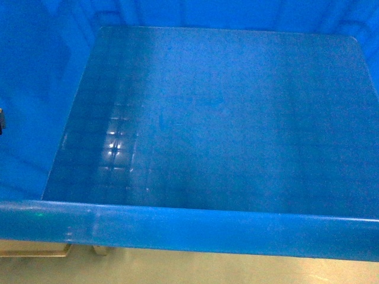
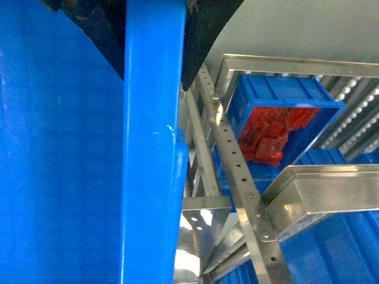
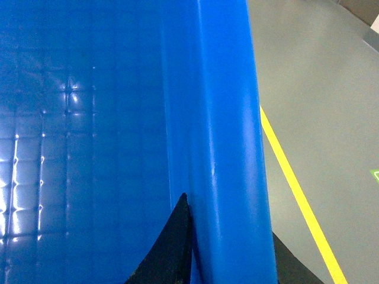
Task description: Place box next to blue box on left shelf
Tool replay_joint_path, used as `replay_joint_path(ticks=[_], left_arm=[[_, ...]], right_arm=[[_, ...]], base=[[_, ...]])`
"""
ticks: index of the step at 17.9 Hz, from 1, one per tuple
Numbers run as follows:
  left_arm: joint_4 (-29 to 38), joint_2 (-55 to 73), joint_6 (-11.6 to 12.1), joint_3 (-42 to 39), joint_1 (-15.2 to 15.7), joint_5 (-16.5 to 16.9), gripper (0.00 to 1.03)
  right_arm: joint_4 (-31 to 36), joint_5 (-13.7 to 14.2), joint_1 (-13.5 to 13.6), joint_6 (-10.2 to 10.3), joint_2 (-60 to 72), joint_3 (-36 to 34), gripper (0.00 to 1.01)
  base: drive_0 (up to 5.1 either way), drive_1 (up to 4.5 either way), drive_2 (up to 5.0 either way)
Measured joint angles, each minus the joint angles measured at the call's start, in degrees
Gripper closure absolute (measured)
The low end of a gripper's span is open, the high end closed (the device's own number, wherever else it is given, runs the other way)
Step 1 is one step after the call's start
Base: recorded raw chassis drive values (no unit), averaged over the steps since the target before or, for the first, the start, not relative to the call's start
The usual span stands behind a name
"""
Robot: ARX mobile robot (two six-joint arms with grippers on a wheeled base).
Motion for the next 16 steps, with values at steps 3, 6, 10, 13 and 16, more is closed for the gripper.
replay_joint_path(ticks=[3,6,10,13,16], left_arm=[[-0.02,0.0,0.0,0.0,0.0,-0.02,0.9],[-0.13,0.0,0.0,0.0,0.0,-0.02,0.9],[-0.13,-0.07,0.02,0.0,0.0,0.0,0.9],[-0.09,-0.11,0.02,0.0,0.0,-0.02,0.9],[-0.15,-0.11,0.02,0.0,0.0,-0.04,0.9]], right_arm=[[-0.04,0.02,0.0,0.0,-0.02,0.0,0.85],[-0.09,0.02,0.0,0.0,0.0,0.0,0.85],[-0.11,0.0,0.0,0.02,0.0,0.0,0.85],[-0.07,0.02,0.0,0.0,-0.02,0.0,0.85],[-0.17,0.02,0.0,0.0,-0.02,0.0,0.85]], base=[[-4.1,0.37,4.5],[-4.3,0.27,4.3],[-4.7,1.2,3.7],[-4.9,1.23,3.4],[-4.9,1.22,3.4]])
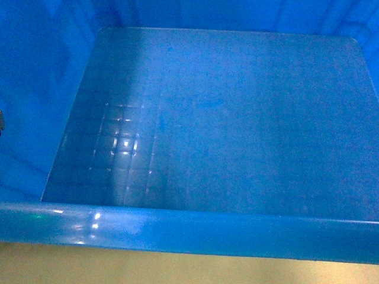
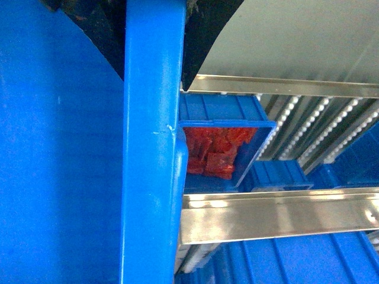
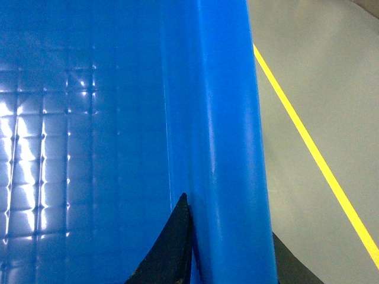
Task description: Place box next to blue box on left shelf
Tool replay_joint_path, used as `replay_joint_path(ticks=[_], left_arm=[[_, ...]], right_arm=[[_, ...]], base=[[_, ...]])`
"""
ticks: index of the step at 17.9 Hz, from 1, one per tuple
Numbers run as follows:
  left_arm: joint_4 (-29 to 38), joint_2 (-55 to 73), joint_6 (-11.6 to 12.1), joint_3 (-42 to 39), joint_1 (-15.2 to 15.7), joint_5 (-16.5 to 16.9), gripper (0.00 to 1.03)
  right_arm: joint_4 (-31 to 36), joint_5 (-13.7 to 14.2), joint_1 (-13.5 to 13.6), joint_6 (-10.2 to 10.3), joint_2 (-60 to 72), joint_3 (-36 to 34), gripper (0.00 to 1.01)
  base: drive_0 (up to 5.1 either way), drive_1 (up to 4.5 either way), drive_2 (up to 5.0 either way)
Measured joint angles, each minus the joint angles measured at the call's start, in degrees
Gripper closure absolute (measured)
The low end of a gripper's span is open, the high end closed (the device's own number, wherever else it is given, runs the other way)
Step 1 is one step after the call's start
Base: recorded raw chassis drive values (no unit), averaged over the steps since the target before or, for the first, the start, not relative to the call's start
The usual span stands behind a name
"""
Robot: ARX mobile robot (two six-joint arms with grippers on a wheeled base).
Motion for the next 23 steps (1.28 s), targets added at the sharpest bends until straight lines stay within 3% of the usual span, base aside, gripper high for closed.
replay_joint_path(ticks=[23], left_arm=[[0.04,0.0,-0.02,0.0,-0.02,0.02,0.9]], right_arm=[[0.02,-0.02,0.0,0.0,0.0,-0.02,0.85]], base=[[-5.0,1.66,3.0]])
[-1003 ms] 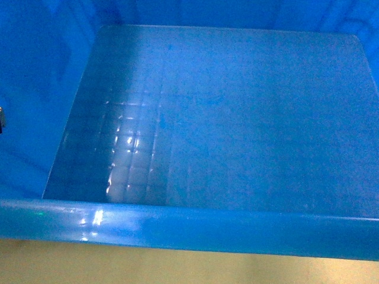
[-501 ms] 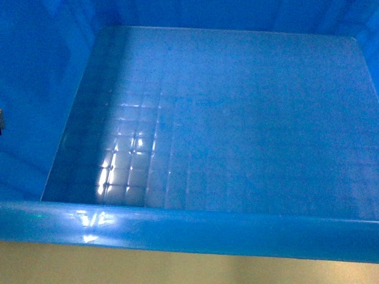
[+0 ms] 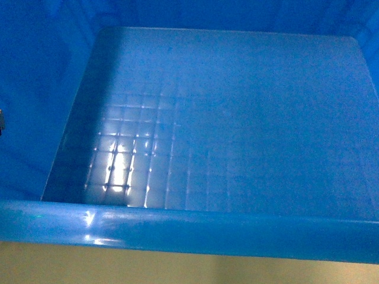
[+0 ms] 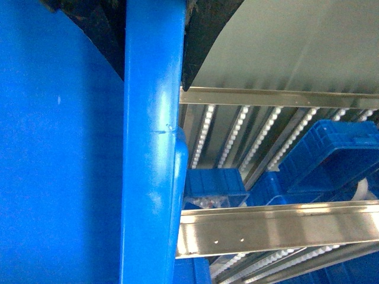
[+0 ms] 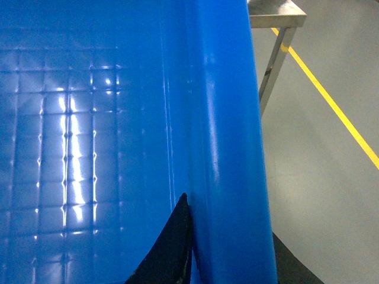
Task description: Place box next to blue box on left shelf
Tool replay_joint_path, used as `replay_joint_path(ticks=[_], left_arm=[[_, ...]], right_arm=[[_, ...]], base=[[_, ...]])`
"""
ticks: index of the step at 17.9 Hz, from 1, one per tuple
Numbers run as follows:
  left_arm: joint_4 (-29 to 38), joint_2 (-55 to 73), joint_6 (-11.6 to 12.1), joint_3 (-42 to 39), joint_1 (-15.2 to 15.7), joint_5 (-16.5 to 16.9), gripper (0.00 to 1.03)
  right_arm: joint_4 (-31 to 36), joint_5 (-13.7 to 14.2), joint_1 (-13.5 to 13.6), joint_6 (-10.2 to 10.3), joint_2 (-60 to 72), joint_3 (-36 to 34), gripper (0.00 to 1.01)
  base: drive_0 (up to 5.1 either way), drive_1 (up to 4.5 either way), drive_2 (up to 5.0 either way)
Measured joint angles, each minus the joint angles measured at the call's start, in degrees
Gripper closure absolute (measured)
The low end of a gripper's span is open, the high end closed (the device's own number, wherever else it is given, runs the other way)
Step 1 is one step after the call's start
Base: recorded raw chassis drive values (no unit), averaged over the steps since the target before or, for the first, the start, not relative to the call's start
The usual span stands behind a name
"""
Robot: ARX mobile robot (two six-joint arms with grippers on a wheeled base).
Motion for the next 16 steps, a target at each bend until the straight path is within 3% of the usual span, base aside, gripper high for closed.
replay_joint_path(ticks=[16], left_arm=[[0.07,0.0,0.02,0.0,0.0,0.0,0.9]], right_arm=[[0.0,0.02,0.0,0.02,0.02,0.0,0.85]], base=[[-5.0,2.44,2.4]])
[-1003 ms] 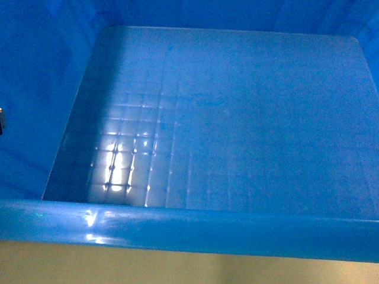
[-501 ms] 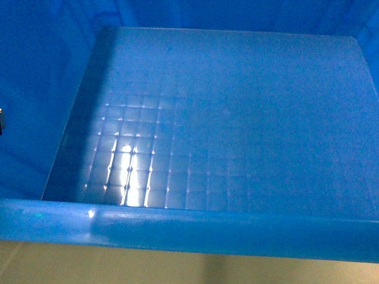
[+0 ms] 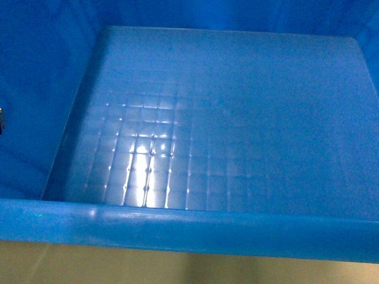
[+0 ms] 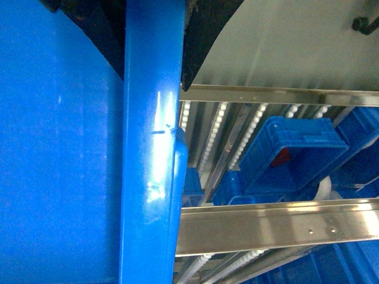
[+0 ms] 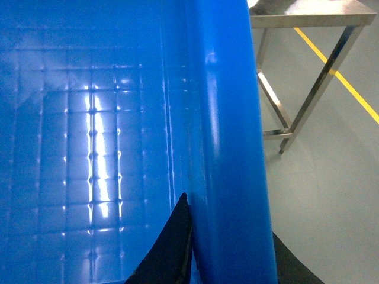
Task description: Place box next to blue box on left shelf
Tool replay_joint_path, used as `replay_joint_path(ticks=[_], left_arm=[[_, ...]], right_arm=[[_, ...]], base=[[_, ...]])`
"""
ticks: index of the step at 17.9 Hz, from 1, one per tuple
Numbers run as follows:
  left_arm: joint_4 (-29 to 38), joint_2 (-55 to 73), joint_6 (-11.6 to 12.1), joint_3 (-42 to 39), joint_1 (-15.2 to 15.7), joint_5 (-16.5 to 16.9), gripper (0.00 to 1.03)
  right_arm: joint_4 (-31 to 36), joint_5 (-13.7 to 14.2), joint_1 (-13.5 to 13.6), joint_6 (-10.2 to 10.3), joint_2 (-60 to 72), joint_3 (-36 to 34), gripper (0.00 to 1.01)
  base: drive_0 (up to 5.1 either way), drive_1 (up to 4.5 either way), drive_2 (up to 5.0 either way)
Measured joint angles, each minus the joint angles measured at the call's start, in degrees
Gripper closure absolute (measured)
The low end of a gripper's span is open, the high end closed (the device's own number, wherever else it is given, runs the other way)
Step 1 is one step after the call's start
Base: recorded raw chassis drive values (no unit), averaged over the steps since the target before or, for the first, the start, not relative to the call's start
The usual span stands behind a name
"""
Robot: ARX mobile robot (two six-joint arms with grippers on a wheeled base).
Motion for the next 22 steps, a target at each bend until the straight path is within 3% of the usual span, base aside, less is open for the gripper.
replay_joint_path(ticks=[22], left_arm=[[-0.11,0.0,0.02,0.0,0.0,0.0,0.9]], right_arm=[[-0.04,0.0,0.0,0.0,0.04,0.0,0.85]], base=[[-5.0,2.45,2.4]])
